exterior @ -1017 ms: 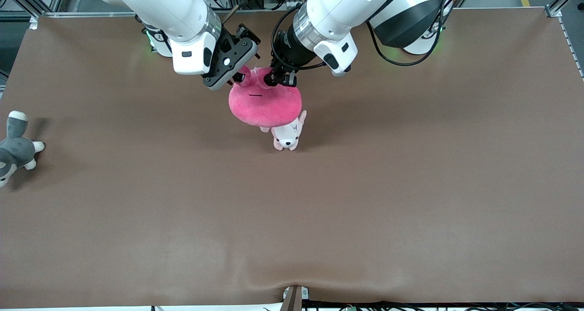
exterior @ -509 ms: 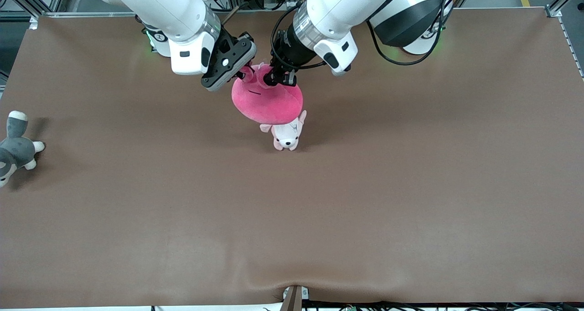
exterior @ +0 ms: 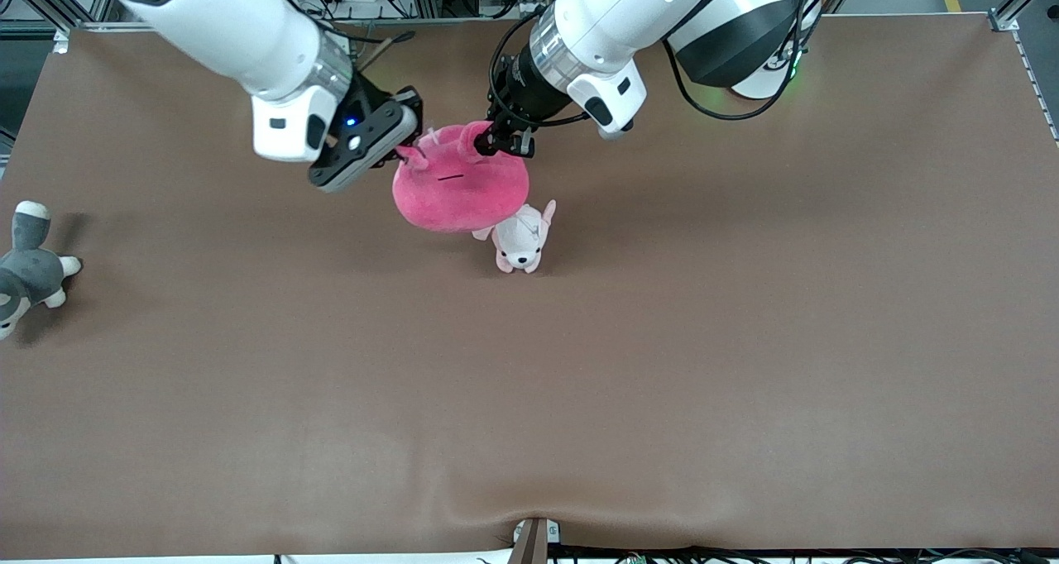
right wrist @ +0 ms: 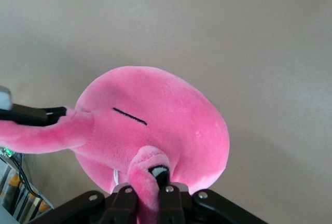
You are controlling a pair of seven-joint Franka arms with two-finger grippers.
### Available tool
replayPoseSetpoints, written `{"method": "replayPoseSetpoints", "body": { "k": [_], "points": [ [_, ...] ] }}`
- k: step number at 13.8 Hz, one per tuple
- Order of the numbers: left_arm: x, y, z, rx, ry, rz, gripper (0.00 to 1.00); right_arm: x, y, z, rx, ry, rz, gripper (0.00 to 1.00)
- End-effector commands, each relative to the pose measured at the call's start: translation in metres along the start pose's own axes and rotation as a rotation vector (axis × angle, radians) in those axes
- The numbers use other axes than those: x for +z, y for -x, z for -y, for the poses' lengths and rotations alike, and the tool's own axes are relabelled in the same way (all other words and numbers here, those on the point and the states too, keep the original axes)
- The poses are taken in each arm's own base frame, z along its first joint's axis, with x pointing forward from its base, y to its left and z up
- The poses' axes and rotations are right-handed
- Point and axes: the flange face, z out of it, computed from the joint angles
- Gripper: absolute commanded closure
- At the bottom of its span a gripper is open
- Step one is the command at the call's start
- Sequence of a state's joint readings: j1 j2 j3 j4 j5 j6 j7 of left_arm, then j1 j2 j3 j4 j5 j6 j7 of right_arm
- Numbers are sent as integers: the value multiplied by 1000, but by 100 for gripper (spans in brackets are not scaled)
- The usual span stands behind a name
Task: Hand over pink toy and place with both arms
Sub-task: 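Open the left gripper while the right gripper carries the plush away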
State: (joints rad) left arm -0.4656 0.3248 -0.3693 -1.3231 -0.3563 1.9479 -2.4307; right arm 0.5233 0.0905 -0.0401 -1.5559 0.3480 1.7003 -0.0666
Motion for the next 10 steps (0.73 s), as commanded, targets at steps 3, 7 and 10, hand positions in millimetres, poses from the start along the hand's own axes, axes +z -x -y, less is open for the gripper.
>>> {"method": "replayPoseSetpoints", "body": {
  "k": [3, 7, 10],
  "points": [
    [-17, -4, -7, -16, 1, 3, 0, -11, 3, -75, 119, 46, 7, 100],
    [-55, -35, -25, 69, 54, -102, 0, 12, 1, -148, 140, 92, 63, 100],
    [-109, -84, -53, 233, 34, -166, 0, 34, 0, -195, 126, 82, 99, 100]
  ]
}}
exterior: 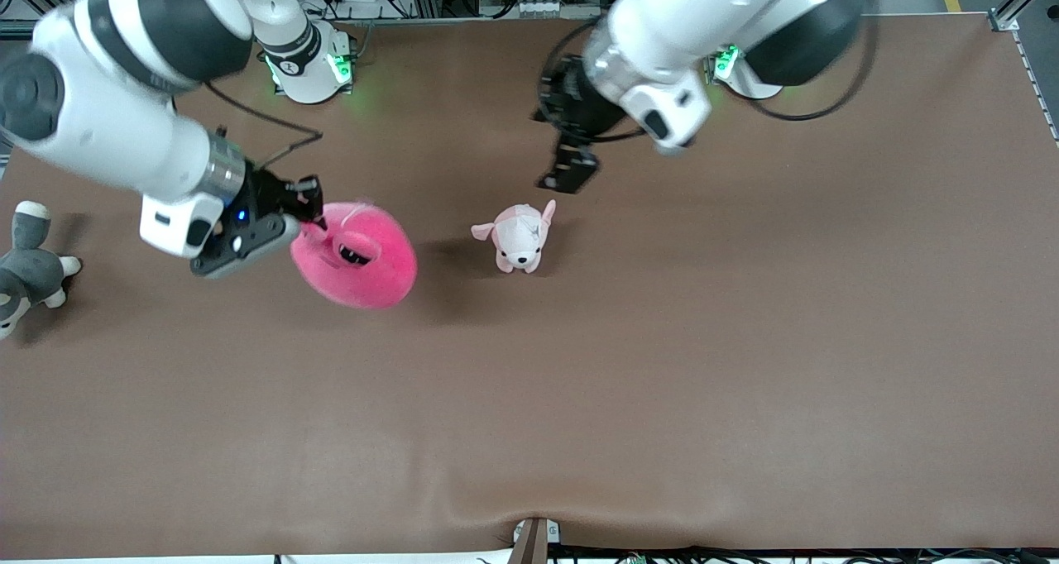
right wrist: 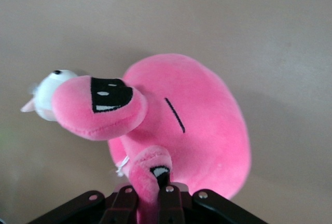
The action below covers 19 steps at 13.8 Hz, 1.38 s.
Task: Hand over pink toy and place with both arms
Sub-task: 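Lower the plush with the right gripper while the left gripper withdraws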
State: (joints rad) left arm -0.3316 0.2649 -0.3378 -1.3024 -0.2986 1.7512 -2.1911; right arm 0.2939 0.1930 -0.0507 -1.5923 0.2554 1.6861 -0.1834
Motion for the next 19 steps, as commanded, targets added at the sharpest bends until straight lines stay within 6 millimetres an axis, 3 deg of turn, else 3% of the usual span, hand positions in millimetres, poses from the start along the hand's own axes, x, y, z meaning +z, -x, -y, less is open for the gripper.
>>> {"method": "replayPoseSetpoints", "body": {
  "k": [1, 3, 6, 8, 11, 14, 15, 19],
  "points": [
    [-41, -46, -6, 157, -22, -64, 0, 14, -7, -34, -24, -5, 18, 100],
    [-55, -78, -11, 318, -80, -96, 0, 23, -6, -64, -35, -14, 34, 100],
    [-88, -136, -26, 488, -99, -117, 0, 31, 9, -125, -69, -36, 46, 100],
    [-100, -158, -26, 632, -118, -204, 0, 33, 20, -160, -99, -50, 47, 100],
    [-107, -192, -35, 783, -185, -283, 0, 45, 30, -197, -120, -70, 57, 100],
    [-109, -212, -41, 866, -235, -388, 0, 69, 48, -261, -169, -106, 63, 100],
    [-111, -218, -43, 912, -264, -431, 0, 78, 52, -275, -199, -120, 66, 100],
    [-133, -246, -42, 989, -304, -461, 0, 94, 58, -292, -303, -145, 78, 100]
  ]
}}
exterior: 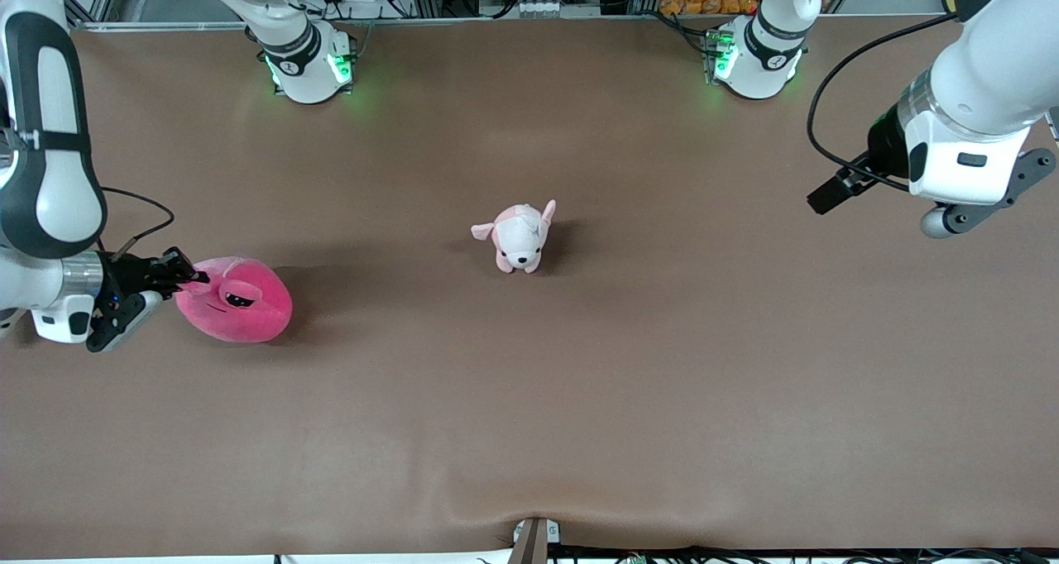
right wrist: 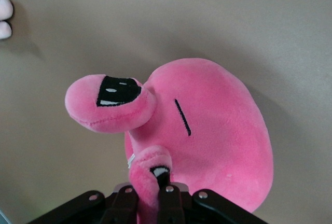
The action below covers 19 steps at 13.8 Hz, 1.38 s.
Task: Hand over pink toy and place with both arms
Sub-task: 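Lower the plush with the right gripper while the left gripper withdraws, then open the right gripper and draw it back from the plush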
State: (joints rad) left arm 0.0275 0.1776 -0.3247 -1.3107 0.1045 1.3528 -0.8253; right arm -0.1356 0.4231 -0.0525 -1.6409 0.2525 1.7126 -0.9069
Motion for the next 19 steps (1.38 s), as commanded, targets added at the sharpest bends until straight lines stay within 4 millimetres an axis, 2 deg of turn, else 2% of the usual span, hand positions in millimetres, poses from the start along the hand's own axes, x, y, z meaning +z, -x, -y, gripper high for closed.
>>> {"method": "replayPoseSetpoints", "body": {
  "k": [1, 4, 5, 6, 7, 8, 10, 11, 12, 14, 16, 19],
  "points": [
    [-16, -3, 26, 40, -11, -27, 0, -1, 3, -3, -95, -8, -1, 100],
    [-33, -11, 52, 186, 21, -62, 0, 12, 15, -26, -207, -30, 1, 100],
    [-36, -18, 70, 238, 19, -71, 0, 19, 17, -33, -221, -33, -1, 100],
    [-39, -19, 80, 306, 15, -81, 0, 22, 19, -38, -220, -34, -4, 89],
    [-42, -21, 92, 360, 14, -87, 0, 20, 16, -36, -225, -31, -5, 31],
    [-43, -22, 102, 415, 31, -80, 0, 11, 11, -33, -236, -5, -12, 0],
    [-45, -20, 129, 490, 95, -56, 0, -28, 5, -32, -242, 53, -46, 0],
    [-45, -13, 125, 503, 94, -54, 0, -40, 4, -30, -243, 64, -54, 0],
    [-44, -12, 123, 516, 89, -51, 0, -48, 6, -28, -239, 59, -51, 0],
    [-44, -13, 135, 507, 101, -47, 0, -68, 9, -19, -238, 58, -53, 0],
    [-43, 2, 146, 497, 112, -67, 0, -90, 11, -5, -184, 86, -72, 0],
    [-41, 13, 152, 484, 121, -83, 0, -106, 19, 16, -92, 68, -65, 0]
  ]
}}
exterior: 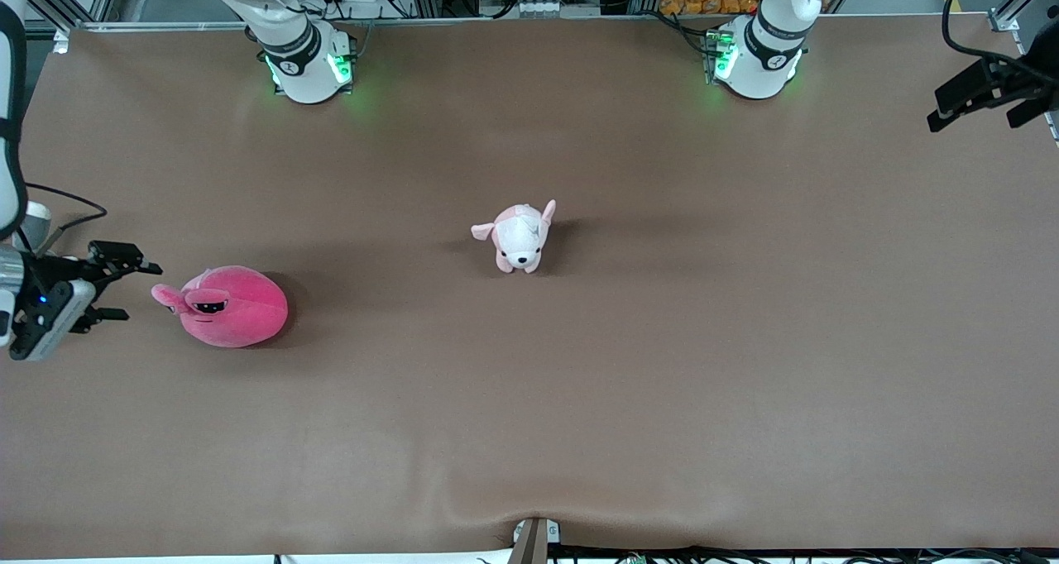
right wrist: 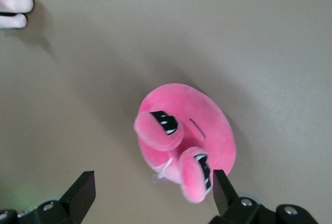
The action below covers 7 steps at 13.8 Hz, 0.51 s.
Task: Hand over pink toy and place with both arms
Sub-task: 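Open the right gripper and draw it back from the plush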
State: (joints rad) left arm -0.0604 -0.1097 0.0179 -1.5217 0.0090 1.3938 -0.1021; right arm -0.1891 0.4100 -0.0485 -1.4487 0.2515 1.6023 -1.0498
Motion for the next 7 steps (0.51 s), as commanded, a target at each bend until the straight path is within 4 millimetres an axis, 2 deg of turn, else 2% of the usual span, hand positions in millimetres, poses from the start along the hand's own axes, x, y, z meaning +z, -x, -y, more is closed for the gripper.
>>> {"method": "replayPoseSetpoints", "body": {
  "k": [1, 5, 6, 7],
  "points": [
    [0, 17, -3, 4, 18, -24, 0, -19, 7, 21, 70, 4, 5, 0],
    [-2, 20, -13, 12, 15, -45, 0, -55, 11, 49, 159, 53, -1, 0],
    [1, 20, -14, -5, 12, -37, 0, -65, 10, 59, 180, 68, -3, 0],
    [3, 18, -14, -6, 12, -34, 0, -68, -1, 79, 193, 84, 6, 0]
  ]
}}
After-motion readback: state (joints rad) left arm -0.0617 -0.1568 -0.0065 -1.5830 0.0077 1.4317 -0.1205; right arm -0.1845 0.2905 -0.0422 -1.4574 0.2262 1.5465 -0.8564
